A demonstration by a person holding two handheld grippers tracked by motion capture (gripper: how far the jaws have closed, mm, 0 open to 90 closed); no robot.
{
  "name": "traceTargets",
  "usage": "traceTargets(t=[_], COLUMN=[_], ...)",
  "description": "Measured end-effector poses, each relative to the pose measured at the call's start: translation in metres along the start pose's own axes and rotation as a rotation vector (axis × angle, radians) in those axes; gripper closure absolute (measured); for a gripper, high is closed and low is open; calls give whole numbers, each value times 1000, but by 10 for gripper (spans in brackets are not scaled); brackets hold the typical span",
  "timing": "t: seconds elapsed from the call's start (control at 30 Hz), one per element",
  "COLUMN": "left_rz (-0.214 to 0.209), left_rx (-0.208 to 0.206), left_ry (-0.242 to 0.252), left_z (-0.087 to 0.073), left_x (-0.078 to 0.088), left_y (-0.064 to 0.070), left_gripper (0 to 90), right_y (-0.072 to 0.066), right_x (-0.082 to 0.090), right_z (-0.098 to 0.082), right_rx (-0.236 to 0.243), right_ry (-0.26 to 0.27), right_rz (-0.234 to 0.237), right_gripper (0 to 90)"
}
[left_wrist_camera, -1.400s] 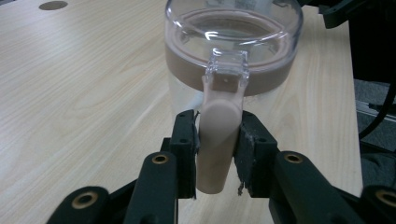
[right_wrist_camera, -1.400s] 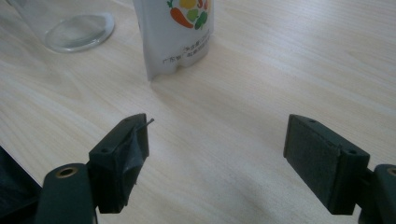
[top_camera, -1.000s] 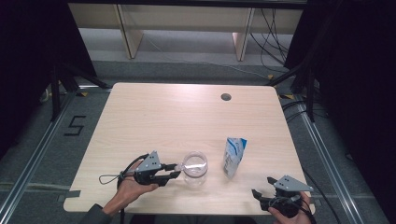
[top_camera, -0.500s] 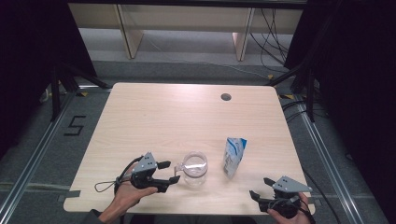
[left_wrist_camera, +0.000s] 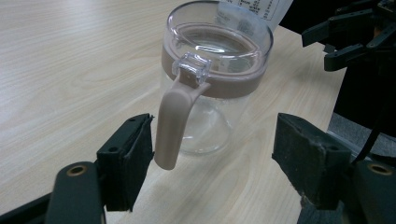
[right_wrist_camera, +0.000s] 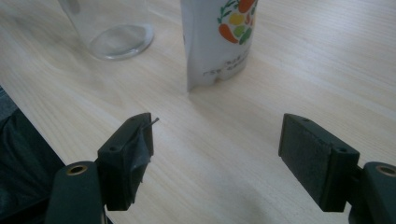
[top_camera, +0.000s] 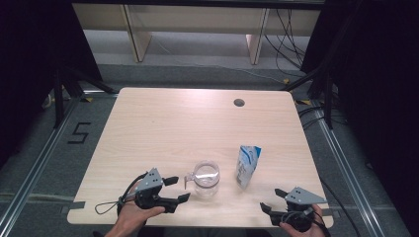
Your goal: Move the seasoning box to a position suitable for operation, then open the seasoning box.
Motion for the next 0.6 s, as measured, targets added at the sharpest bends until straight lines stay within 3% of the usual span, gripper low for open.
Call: traceTargets(t=[0.03, 0.07, 0.1, 0.17, 0.37, 0.47, 0.5, 0.53, 0.6], left_rz=[7, 5, -1, 6, -2, -2, -3, 4, 18], left_rx=[-4, 2, 5, -1, 9, 1, -1, -1, -4], left_ry=[-5, 3, 8, -2, 44, 71, 91, 101, 122], left_z=[0, 1, 1, 2, 7, 13, 15, 17, 21], left_x=[1, 0, 0, 1, 2, 5, 5, 7, 7], left_y=[0, 0, 1, 1, 1, 1, 1, 1, 1], left_gripper=[279, 279, 279, 280, 313, 389, 430, 450, 530], right_y=[-1, -6, -5, -11, -15, -17, -21, -19, -22], right_x=[0, 1, -1, -1, -5, -6, -5, -7, -7], right_z=[1, 0, 1, 1, 3, 5, 4, 6, 6], right_rx=[-1, -35, -2, -33, -5, 1, -32, 9, -7], right_ry=[1, -17, 6, -12, 1, 7, -3, 16, 10], right_rz=[3, 7, 9, 28, 39, 51, 47, 50, 53], right_gripper=[272, 272, 273, 273, 284, 300, 307, 313, 324])
Point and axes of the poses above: each handheld gripper's, and its own axes: x roughly backward along the jaws, z roughly out of its top, y roughly to its right, the point moved 5 cm from there along -x, roughly forward along the jaws, and after that the axes turned 5 degrees about y, right-handed, at the moved point
